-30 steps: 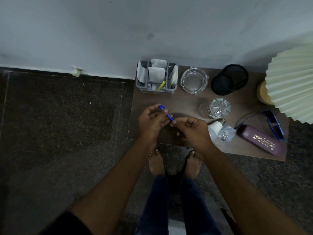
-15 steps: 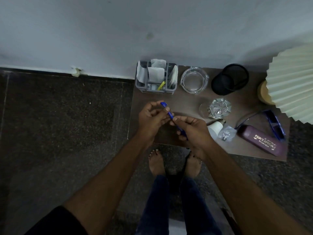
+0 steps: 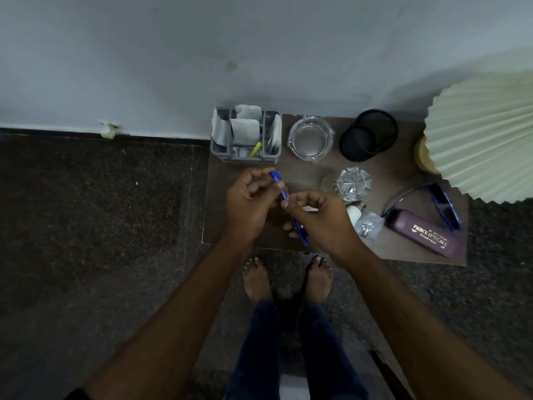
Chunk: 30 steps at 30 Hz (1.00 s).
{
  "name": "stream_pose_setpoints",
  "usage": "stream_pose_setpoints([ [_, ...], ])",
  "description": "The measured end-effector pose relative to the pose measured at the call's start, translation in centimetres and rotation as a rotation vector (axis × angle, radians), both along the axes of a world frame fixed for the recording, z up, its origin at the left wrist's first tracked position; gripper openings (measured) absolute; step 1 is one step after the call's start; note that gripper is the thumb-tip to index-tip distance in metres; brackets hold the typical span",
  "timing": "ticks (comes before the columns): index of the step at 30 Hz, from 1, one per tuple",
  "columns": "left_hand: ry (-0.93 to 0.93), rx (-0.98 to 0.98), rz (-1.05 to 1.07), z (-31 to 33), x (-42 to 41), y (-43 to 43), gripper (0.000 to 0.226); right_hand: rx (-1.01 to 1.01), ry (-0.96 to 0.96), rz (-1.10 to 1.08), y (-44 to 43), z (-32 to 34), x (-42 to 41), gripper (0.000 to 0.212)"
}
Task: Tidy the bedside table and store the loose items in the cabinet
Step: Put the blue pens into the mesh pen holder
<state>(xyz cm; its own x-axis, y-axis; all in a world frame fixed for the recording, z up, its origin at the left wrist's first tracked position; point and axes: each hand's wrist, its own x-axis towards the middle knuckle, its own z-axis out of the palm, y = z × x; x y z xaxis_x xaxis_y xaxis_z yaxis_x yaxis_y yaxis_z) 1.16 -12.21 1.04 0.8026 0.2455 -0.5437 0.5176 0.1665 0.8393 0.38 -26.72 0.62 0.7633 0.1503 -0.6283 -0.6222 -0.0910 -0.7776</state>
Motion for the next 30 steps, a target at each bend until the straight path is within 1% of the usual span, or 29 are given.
stream_pose_setpoints([
  [2,-0.011,-0.008,-0.003,0.4,0.4,-0.4,0.017,0.015,-0.010,-0.032,-0.1,0.9,0.3,0.012],
  [4,-0.028,-0.017,-0.029,0.8,0.7,-0.9,0.014,0.034,-0.036,-0.062,-0.3,2.0,0.7,0.016],
  [9,-0.083,-0.089,-0.105,2.4,1.6,-2.3,0.029,0.027,-0.084,-0.129,-1.6,4.6,2.1,0.017],
  [12,-0.116,-0.125,-0.163,3.3,2.3,-3.3,0.036,-0.013,-0.123,-0.112,-2.9,5.5,2.9,0.018],
  [15,-0.121,-0.160,-0.185,4.1,3.1,-4.0,0.036,-0.023,-0.157,-0.170,-4.4,6.4,3.9,0.020],
  [17,-0.109,-0.143,-0.207,4.3,3.7,-4.3,0.033,-0.034,-0.195,-0.225,-5.3,6.8,4.9,0.020],
  [22,-0.080,-0.097,-0.217,4.3,5.0,-5.0,0.027,-0.146,-0.320,-0.344,-7.7,7.3,7.3,0.014],
  [25,-0.058,-0.097,-0.206,4.3,5.5,-5.4,0.025,-0.185,-0.377,-0.413,-9.1,7.2,8.8,0.017],
  [28,-0.038,-0.108,-0.196,4.2,5.8,-5.7,0.023,-0.265,-0.445,-0.427,-10.1,6.7,10.1,0.012],
  [30,-0.029,-0.111,-0.195,4.1,5.8,-5.9,0.024,-0.350,-0.478,-0.399,-10.5,6.1,10.9,0.009],
])
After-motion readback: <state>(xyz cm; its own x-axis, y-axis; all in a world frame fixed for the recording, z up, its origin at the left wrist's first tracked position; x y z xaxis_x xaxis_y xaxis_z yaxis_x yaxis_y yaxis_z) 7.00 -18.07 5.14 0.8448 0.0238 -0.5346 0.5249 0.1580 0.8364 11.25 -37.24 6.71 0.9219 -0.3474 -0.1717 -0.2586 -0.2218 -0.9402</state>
